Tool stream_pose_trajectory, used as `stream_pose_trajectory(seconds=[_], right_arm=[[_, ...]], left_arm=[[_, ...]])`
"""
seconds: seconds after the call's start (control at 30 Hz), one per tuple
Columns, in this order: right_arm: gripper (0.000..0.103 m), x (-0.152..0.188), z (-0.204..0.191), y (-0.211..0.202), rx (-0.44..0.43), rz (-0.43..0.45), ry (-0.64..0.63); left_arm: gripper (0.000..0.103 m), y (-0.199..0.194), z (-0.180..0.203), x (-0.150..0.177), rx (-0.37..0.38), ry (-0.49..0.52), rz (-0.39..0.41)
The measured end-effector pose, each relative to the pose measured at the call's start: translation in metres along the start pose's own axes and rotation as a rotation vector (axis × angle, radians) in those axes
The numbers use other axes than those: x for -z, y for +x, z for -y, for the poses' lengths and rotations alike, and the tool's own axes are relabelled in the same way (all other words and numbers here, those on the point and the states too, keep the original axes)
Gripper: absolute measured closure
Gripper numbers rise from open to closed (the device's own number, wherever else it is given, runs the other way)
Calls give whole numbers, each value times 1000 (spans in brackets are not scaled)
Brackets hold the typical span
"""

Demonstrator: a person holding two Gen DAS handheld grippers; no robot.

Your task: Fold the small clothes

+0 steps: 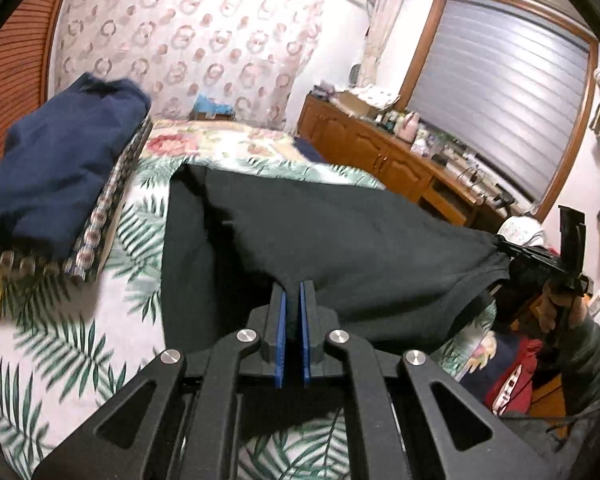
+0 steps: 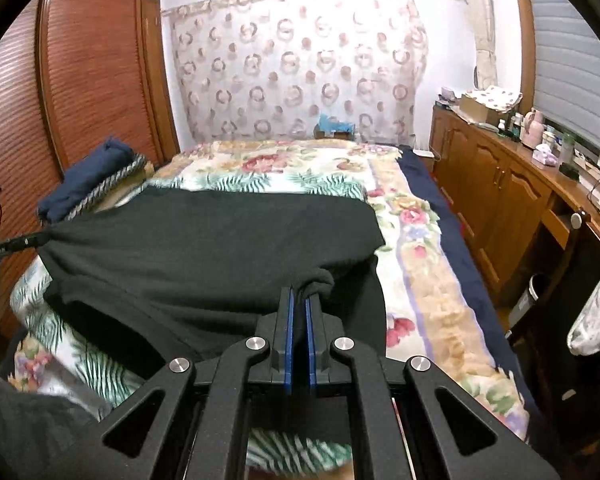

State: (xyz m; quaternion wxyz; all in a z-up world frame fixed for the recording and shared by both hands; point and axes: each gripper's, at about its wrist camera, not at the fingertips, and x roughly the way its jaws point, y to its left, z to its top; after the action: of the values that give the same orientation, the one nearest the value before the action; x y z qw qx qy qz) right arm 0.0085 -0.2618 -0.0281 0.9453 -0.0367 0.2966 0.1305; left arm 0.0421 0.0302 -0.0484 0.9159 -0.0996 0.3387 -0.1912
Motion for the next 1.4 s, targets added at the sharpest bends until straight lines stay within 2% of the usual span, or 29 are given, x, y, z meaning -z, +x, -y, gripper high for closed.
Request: stream_pose_trajectory(seconds=[0.13,0.23,0.3,0.33,0.4,0.43,0.5,0.57,0.73,0.8,0.9,1.13,1.4], right_arm=[[98,19,-3,24,-15,-80,8],[98,25,-7,36,-4,-101,9],[98,25,-11,38,2,-105,4],[98,25,-12,40,8,-106,-4],[98,21,-16,40,23,-105,-14],[98,20,-17,38,22,-101,-15],[92,17,-17,33,29,-92,-13],[89,19,-18,28,30,-80,-8],[72,23,-20,22,42,-44,-2],[59,24,-22,23,45,-33,-1],[51,25,-28,25,41,-16,-13],[49,23,-61,50,-35,-6,-37],[49,33,-107,94,-107,-44,-123]], left_arm=[[96,21,-5,16,-53,10,-68],[95,30,-6,22,-98,29,-99],[91,33,-6,23,-117,40,-118],[87,33,-7,23,-123,41,-121],[71,32,-8,22,-131,43,-120],[56,30,-9,22,-128,38,-110],[44,26,-13,20,-131,29,-94],[23,23,-18,18,-145,18,-81],[23,26,-32,16,-187,-14,-90],[23,29,-38,17,-204,-27,-102],[23,34,-44,21,-212,-46,-119],[23,44,-48,28,-237,-49,-138],[21,52,-40,28,-286,-8,-147]])
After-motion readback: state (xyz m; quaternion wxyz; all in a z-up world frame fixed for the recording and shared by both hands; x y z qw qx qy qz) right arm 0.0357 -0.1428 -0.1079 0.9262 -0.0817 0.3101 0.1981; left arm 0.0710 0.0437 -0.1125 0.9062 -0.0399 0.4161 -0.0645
